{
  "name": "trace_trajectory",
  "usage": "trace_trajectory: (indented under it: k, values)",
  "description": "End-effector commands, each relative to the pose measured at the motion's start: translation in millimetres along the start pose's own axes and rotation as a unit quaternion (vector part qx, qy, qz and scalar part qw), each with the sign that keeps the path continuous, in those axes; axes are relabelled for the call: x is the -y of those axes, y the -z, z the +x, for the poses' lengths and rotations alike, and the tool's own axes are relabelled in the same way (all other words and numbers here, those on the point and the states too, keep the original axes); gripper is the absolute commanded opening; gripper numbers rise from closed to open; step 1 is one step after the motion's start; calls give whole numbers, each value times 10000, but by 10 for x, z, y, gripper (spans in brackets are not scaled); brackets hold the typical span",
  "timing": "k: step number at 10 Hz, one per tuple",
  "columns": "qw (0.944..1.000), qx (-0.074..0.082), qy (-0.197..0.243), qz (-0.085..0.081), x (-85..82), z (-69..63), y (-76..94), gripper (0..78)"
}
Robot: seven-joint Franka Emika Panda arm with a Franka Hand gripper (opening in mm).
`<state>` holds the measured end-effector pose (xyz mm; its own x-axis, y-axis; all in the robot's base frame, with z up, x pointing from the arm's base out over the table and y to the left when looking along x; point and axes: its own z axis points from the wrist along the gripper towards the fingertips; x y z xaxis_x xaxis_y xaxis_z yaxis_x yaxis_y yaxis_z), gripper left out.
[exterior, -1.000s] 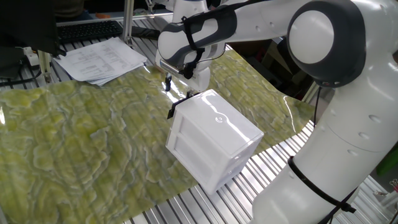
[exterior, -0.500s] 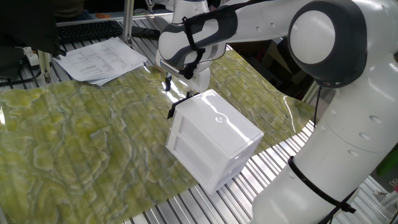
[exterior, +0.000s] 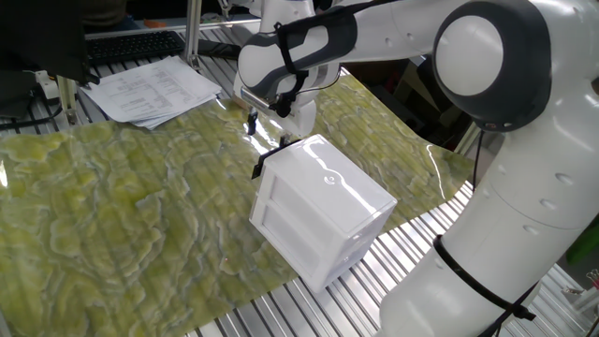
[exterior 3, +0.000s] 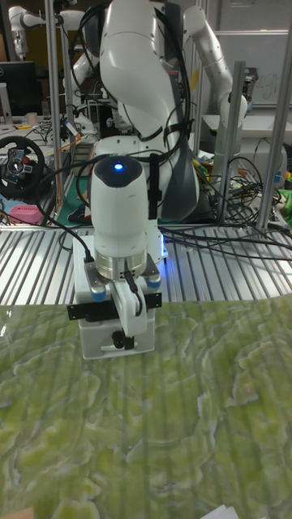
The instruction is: Take something out of a drawer
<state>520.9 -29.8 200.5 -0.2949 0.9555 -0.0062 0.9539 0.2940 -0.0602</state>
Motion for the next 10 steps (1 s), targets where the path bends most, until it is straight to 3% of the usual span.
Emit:
trace_trajectory:
  k: [1,10]
  values:
    - [10000,11,-23,-42,-24,0,8,774]
    - [9999,-35,-106,-59,-202,-26,46,774]
